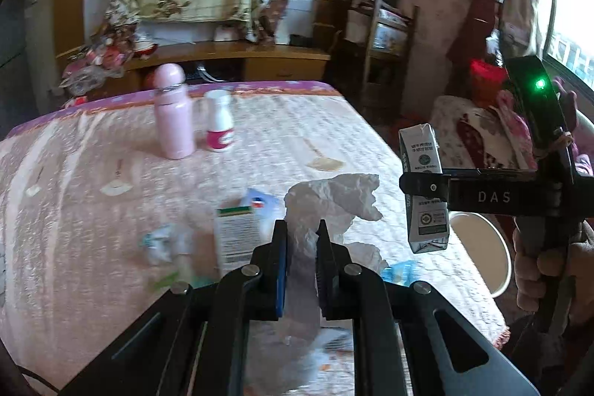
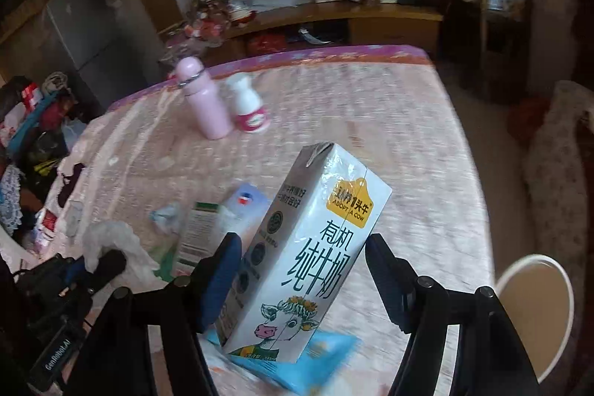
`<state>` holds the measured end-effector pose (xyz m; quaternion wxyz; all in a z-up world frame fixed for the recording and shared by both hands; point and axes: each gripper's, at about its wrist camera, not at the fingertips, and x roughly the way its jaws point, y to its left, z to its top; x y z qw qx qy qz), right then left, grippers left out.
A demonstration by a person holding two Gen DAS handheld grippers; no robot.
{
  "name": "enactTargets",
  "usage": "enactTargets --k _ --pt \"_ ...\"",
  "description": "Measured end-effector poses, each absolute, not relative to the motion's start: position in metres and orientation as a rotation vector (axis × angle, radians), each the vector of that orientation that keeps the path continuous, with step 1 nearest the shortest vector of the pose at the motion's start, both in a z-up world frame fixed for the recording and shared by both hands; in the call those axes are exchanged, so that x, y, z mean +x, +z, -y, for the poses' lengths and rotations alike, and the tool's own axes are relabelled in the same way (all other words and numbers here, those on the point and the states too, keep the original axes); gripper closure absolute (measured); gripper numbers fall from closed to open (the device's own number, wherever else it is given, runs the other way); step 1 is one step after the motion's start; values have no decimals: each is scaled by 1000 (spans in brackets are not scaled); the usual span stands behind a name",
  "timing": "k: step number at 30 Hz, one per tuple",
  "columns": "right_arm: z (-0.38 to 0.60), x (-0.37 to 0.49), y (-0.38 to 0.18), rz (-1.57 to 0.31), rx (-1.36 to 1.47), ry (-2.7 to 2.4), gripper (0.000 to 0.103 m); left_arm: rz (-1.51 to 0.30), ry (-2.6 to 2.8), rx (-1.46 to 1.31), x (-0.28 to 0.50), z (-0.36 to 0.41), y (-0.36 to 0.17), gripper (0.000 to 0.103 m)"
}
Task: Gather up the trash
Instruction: 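Carry tissue and carton to the white bucket and open both tools over it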
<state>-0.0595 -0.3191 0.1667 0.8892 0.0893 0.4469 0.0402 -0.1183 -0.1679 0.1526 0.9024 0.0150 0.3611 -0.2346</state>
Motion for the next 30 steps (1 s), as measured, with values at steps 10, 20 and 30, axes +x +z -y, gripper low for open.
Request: enactTargets --k 10,20,30 --pt "396 -113 153 -951 203 -58 31 -764 -584 69 -142 236 151 89" --pt "473 -164 126 -981 216 -203 31 -796 -662 112 -160 325 143 89" --pt "552 -207 99 -999 272 -355 35 -856 -745 159 -173 414 124 89"
